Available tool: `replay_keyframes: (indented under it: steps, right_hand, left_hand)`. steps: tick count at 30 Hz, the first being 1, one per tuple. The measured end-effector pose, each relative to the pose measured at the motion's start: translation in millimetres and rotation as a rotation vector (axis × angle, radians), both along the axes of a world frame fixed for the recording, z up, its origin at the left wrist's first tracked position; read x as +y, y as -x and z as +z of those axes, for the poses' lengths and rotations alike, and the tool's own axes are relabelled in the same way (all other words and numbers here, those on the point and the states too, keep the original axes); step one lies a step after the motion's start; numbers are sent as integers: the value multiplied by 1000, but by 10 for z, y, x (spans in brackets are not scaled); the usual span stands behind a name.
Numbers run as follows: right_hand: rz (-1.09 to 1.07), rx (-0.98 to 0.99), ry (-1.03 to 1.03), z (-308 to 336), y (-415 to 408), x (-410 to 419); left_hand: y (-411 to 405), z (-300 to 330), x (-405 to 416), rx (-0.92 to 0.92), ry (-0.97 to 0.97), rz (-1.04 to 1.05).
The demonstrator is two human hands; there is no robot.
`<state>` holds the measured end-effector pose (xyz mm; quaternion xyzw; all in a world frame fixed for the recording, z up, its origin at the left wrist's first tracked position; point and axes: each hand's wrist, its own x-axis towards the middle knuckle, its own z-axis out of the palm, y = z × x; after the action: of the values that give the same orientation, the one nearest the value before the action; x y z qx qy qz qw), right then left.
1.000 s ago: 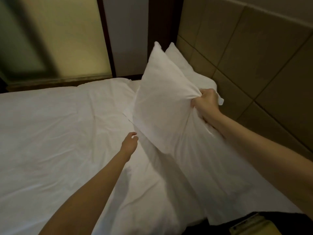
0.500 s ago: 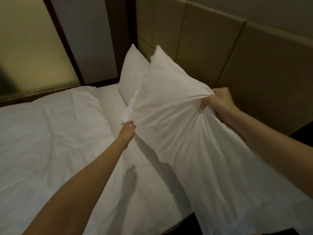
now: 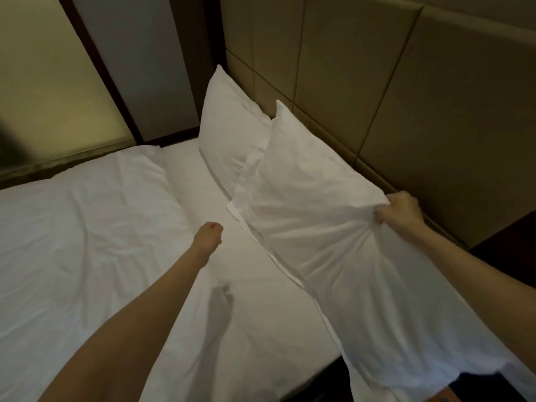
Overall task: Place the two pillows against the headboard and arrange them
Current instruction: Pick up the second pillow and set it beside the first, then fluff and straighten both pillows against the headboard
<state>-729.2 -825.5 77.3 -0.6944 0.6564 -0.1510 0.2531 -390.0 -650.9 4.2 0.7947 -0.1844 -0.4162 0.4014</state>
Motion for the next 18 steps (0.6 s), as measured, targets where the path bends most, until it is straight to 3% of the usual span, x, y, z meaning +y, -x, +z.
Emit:
replay_keyframes:
  steps: [5, 10, 18]
  right_hand:
    - [162, 161, 104, 124, -24, -134]
    - [264, 268, 123, 84, -397, -179]
    - [298, 291, 228, -74, -1109, -263]
  left_hand:
    - [38, -94, -96, -27, -23, -26]
    - [125, -143, -219, -35, 106, 40]
    - [-366, -136, -381, -73, 147, 22]
